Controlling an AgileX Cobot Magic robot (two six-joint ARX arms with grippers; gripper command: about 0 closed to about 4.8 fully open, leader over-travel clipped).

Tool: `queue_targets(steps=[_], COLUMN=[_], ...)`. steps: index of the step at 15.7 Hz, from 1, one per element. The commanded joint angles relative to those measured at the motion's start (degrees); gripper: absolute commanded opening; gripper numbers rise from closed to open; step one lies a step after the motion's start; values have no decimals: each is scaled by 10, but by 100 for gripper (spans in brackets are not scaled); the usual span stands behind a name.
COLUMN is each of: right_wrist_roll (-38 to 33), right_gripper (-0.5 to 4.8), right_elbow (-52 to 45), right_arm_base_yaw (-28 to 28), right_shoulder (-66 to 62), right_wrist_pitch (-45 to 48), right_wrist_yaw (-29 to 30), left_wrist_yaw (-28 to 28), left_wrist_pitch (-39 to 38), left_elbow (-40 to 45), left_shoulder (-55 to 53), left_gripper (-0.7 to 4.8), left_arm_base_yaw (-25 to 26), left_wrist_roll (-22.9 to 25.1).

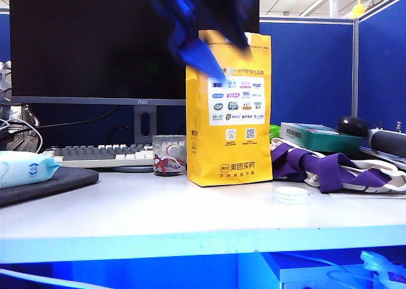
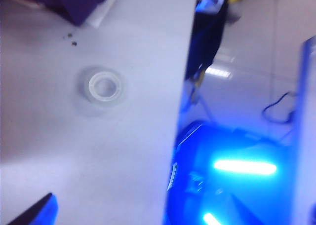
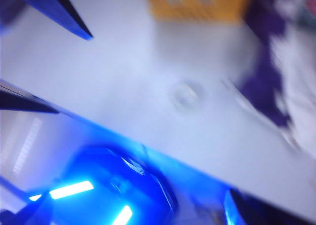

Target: Pick up the transparent tape and throw it into the yellow paper bag.

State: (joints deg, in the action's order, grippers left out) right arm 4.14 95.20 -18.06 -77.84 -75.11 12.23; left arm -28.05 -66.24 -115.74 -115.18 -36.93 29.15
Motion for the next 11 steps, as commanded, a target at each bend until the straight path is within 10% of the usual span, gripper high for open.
queue_targets(steps=[1, 11], right_wrist_roll=[4, 3], right_gripper=[479, 479], right_elbow=[-56, -186], right_arm_base_yaw=[1, 12], right_shoulder=[17, 102], right_wrist_pitch=[17, 108], right_wrist_yaw=[-8, 8], left_wrist_yaw=[25, -6], left_wrist_pitch=[78, 189], left_elbow=[-2, -2], left_shoulder=[-37, -140], left_gripper=[479, 479], left_arm_base_yaw=[-27, -32], left_wrist_roll=[-3, -2])
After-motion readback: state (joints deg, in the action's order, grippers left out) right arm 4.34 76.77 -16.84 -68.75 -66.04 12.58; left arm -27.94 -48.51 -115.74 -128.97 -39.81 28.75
